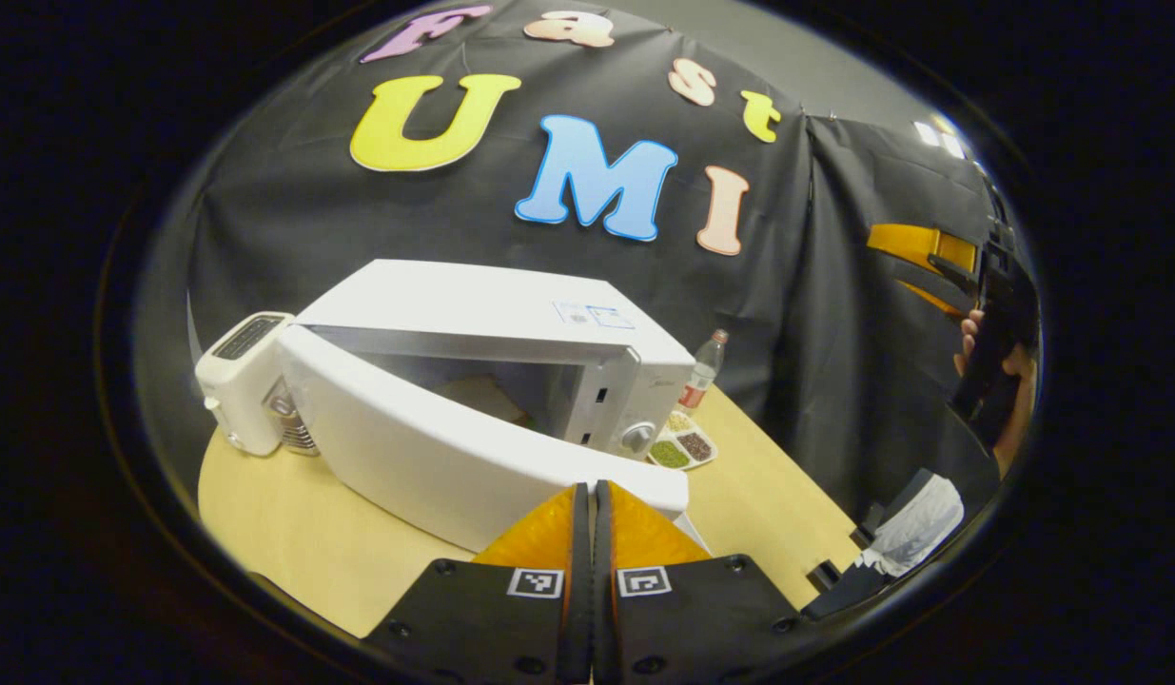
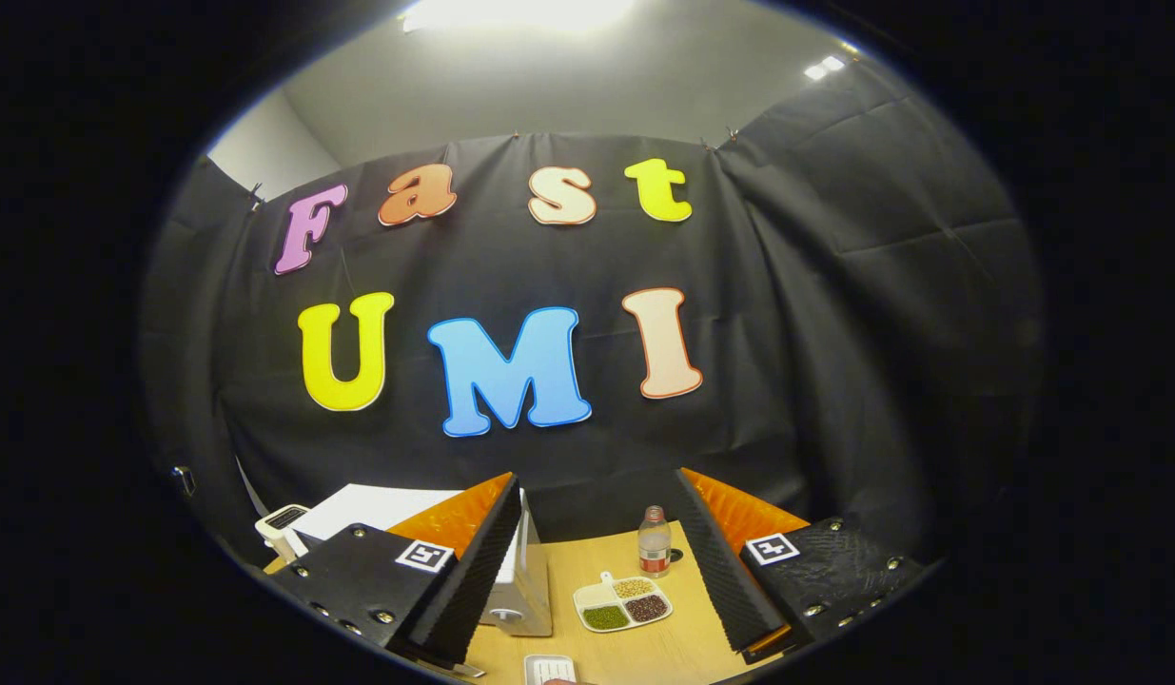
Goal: Open the microwave oven with the left hand, put the food in, and close the microwave oven.
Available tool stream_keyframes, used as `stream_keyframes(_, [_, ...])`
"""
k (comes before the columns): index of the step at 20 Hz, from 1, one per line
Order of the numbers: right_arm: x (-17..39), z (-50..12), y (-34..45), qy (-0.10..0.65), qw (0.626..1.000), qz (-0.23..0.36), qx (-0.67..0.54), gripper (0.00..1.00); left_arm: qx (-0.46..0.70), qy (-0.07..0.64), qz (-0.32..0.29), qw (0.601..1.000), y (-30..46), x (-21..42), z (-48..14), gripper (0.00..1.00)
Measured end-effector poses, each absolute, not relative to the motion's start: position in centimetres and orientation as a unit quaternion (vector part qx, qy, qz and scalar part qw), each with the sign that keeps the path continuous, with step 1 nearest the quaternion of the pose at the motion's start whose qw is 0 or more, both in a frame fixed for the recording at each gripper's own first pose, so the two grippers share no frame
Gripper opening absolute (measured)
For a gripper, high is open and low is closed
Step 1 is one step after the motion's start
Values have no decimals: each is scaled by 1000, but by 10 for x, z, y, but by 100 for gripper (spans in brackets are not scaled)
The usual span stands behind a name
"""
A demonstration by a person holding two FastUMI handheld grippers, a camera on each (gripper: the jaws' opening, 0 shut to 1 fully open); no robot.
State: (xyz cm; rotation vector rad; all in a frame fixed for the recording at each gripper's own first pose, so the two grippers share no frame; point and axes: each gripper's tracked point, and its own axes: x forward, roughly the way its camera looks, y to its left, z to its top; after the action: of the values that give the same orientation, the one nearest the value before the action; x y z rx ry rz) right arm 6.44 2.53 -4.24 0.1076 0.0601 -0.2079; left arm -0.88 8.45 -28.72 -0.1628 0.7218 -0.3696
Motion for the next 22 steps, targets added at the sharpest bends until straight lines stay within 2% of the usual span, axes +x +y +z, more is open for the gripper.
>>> stream_keyframes(11, [84, -46, -1, 32, 996, -76, 37, 96, -93, 326, -154, 928, 45, 53, -303, 7])
stream_keyframes(21, [100, -63, -9, 51, 997, -44, 49, 96, -105, 318, -119, 935, 32, 74, -319, 7])
stream_keyframes(22, [101, -63, -8, 51, 997, -40, 51, 100, -104, 318, -117, 935, 32, 76, -321, 7])
